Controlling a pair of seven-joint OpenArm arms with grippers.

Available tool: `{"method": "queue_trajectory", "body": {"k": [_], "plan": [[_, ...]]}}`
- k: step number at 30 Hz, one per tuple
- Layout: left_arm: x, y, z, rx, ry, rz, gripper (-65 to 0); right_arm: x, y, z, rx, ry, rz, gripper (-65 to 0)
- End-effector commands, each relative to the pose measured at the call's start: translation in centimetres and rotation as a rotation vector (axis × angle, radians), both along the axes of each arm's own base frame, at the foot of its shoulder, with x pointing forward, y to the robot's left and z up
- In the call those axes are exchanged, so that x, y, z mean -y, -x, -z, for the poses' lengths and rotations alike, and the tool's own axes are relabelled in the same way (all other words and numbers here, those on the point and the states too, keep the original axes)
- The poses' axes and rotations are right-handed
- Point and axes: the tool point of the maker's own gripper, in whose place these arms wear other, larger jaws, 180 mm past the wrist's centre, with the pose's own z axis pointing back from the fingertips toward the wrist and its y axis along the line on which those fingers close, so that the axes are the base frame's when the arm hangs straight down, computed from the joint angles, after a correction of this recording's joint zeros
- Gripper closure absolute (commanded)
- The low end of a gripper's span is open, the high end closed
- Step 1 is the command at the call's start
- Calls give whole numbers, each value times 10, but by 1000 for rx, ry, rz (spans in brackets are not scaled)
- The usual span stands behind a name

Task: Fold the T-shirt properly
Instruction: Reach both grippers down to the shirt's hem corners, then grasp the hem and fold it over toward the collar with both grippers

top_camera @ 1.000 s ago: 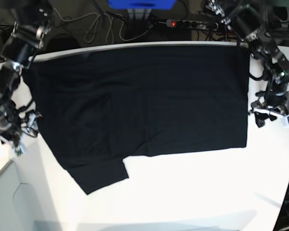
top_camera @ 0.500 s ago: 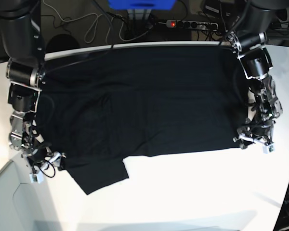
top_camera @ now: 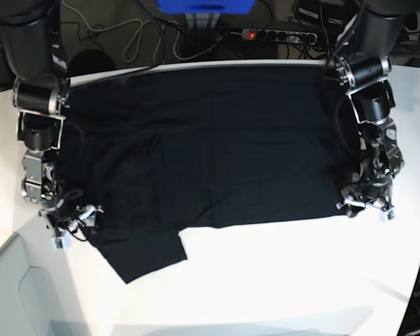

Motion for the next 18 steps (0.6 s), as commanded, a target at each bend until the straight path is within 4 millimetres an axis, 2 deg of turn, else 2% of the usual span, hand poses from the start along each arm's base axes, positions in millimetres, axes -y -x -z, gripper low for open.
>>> {"method": "queue_trajectory", "body": {"k": [1, 4, 6, 9, 12, 14, 18], "plan": [[-9, -15, -26, 73, -20, -7, -328, 10, -11, -16, 38, 12, 18, -424], [-2, -17, -24, 63, -28, 17, -328, 10, -7, -10, 25, 11, 19, -413], [10, -20, -20, 44, -48, 64, -328, 10, 1, -2, 9, 13, 17, -374], [20, -20, -15, 26, -62, 99, -328, 10, 4, 2, 0, 12, 18, -276], [20, -18, -12, 20, -56, 97, -328, 10, 6, 4, -9, 12, 18, -159], [20, -13, -2, -5, -44, 91, -328, 10, 6, 4, -10, 12, 18, -94], [16, -7, 8, -33, -35, 81, -321, 11, 11, 9, -22, 17, 18, 0]]}}
